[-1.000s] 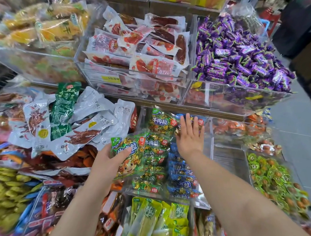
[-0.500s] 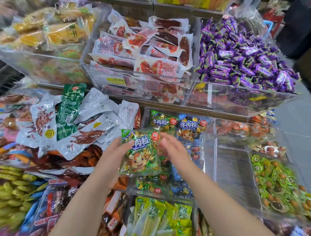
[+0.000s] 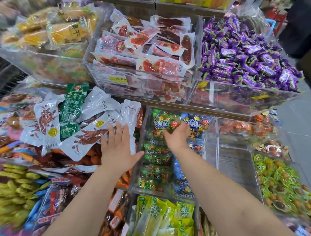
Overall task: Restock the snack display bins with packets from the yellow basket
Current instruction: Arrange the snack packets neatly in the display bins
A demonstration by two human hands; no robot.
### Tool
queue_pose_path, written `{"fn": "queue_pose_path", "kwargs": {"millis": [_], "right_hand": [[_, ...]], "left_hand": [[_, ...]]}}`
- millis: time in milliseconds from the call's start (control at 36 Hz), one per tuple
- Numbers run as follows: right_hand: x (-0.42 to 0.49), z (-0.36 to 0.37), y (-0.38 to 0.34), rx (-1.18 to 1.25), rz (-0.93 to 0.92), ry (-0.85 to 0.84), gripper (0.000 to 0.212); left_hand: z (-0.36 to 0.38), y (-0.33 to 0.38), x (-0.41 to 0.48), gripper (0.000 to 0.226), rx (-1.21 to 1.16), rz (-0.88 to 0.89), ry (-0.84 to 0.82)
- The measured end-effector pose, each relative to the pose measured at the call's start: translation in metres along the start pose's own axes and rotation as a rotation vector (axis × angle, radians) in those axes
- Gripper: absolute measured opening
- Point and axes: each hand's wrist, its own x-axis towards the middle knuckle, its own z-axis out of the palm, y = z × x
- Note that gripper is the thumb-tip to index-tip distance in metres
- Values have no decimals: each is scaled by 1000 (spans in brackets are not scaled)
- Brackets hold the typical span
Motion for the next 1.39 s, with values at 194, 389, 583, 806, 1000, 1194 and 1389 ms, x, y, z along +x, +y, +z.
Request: {"fn": "queue_pose_path", "kwargs": {"millis": [194,389,583,806,1000,1194,1389], "right_hand": [[-2,29,3,205,62,40,103],[20,16,7,129,92,-128,106],[5,4,-1,-110,34,-4,84],[8,-11,0,-190,-11,10,33],[4,-8,6,157,38,66,56],[-31,-23,27,195,17,132,45],[-85,-67,52,277,-2,10,13]], "left_hand": [[10,-5,1,99,-24,15,37],[14,-5,2,100,-2,14,68],[15,-5,2,100,13,24,70],[18,-6,4,99,-9,29,74],[17,-6,3,99,-18,30,68],[9,-5,3,98,-56,25,32],[-19,16,-25,59,-338,191,182]]}}
